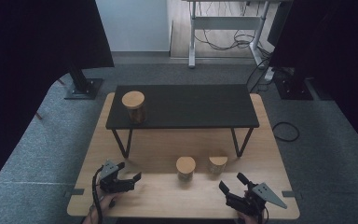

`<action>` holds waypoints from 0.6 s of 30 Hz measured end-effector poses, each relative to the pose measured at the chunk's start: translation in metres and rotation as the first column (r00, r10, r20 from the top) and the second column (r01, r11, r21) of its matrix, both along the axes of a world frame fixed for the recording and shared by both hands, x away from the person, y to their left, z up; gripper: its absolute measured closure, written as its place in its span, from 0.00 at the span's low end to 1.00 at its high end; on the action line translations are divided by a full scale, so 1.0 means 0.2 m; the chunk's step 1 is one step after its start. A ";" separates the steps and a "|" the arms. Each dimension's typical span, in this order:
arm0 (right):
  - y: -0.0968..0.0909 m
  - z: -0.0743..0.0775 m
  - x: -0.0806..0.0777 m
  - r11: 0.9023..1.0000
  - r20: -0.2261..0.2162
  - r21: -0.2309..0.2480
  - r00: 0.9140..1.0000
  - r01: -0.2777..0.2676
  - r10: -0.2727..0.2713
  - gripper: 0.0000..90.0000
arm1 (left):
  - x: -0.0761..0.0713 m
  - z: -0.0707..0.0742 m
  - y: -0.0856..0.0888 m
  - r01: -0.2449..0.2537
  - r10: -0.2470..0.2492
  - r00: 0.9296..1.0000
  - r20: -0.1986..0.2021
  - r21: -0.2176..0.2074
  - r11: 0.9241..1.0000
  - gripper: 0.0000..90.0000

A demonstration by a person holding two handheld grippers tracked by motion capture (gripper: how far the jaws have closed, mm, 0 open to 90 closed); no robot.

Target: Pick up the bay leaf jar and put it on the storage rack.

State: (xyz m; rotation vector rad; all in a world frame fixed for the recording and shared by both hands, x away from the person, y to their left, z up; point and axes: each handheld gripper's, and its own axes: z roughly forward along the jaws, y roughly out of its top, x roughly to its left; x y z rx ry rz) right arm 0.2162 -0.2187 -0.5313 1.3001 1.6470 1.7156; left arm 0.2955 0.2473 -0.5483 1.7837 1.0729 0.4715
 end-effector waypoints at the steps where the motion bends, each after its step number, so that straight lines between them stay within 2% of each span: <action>1: 0.01 0.00 0.00 1.000 0.002 -0.006 1.000 -0.009 0.009 0.11 | 0.00 0.00 0.00 0.000 0.000 1.000 0.002 0.003 1.000 0.08; 10: 0.11 -0.02 0.01 0.997 -0.008 -0.030 0.997 -0.071 0.071 0.11 | 0.00 0.00 0.00 -0.003 0.003 1.000 -0.001 0.002 1.000 0.08; 18: 0.16 -0.02 0.02 0.994 -0.012 -0.046 0.995 -0.097 0.097 0.11 | 0.01 0.00 0.00 0.000 0.000 1.000 -0.007 0.000 1.000 0.08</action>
